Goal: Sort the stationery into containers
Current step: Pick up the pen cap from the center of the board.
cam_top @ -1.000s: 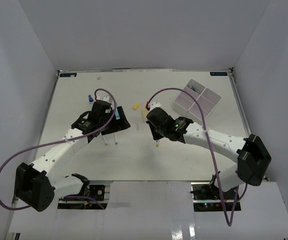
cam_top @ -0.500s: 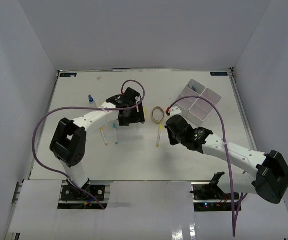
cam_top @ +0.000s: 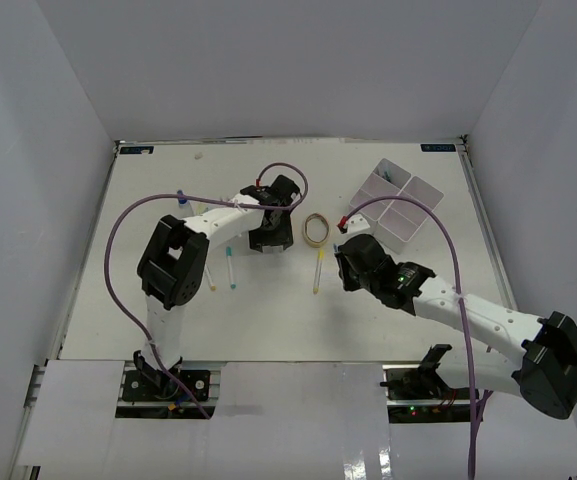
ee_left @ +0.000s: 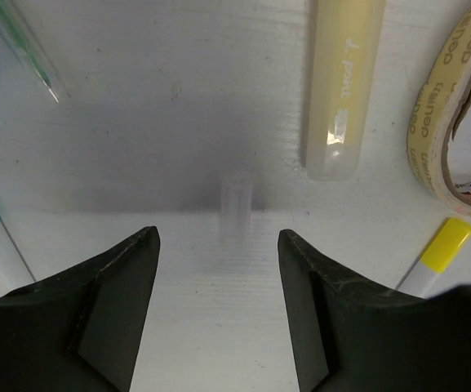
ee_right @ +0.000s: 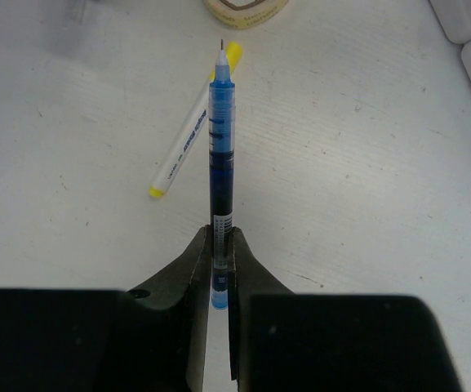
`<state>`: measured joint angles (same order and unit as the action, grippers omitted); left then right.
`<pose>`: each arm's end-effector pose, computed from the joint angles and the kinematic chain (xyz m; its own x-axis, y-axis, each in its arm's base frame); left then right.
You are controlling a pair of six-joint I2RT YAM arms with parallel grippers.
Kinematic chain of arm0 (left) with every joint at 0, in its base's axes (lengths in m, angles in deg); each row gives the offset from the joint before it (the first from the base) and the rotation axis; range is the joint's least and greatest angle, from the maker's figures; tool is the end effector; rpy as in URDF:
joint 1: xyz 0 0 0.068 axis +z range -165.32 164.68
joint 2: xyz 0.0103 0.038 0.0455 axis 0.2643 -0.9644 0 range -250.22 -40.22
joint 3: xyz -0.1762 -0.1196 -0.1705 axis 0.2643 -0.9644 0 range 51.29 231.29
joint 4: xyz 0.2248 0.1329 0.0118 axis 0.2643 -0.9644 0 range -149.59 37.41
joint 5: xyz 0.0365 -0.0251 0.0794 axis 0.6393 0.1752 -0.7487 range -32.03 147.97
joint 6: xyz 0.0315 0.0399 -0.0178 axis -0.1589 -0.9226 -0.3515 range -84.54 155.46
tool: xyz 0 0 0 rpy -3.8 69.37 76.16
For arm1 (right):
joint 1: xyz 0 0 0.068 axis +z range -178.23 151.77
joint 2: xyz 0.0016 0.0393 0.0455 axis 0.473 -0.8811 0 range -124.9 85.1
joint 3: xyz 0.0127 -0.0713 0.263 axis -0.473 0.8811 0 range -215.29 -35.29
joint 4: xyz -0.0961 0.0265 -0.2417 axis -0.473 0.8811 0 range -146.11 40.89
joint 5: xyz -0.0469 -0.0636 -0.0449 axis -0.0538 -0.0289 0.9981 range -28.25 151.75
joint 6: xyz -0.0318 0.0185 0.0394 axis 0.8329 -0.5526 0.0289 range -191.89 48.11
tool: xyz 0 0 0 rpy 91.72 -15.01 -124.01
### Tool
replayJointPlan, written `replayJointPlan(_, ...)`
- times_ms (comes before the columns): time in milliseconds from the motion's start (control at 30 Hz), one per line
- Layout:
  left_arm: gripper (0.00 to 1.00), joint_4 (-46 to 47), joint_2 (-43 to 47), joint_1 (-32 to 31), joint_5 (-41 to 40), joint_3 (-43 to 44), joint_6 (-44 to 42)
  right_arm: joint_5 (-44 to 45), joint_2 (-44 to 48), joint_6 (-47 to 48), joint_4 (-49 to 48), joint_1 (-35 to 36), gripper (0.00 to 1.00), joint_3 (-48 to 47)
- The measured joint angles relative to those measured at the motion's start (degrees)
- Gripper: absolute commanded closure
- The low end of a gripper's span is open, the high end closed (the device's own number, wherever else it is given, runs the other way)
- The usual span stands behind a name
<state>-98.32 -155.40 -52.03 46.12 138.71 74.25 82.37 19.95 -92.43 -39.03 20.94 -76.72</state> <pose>0.3315 -0.2379 0.1871 -0.9363 -0.0668 -0.3449 -0.0621 0.9978 -0.0246 0.1656 0.1724 0.2393 -0.5873 -0.1776 -0.7897 -0.3500 0.9354 0.0499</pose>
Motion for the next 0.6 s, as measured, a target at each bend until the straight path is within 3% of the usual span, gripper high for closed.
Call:
replayJointPlan(433,0.46,-0.61,-5.57,-0.17,-1.33,4.33,0.7,-0.22,2.54,0.22,-1.03,-0.81,0.92,1.81)
replayJointPlan(600,0.58,-0.59,-5.7,-0.15,-1.46,4.33,0.83,-0.26,3.08,0.22,-1.01,-0.83,0.92,2.43)
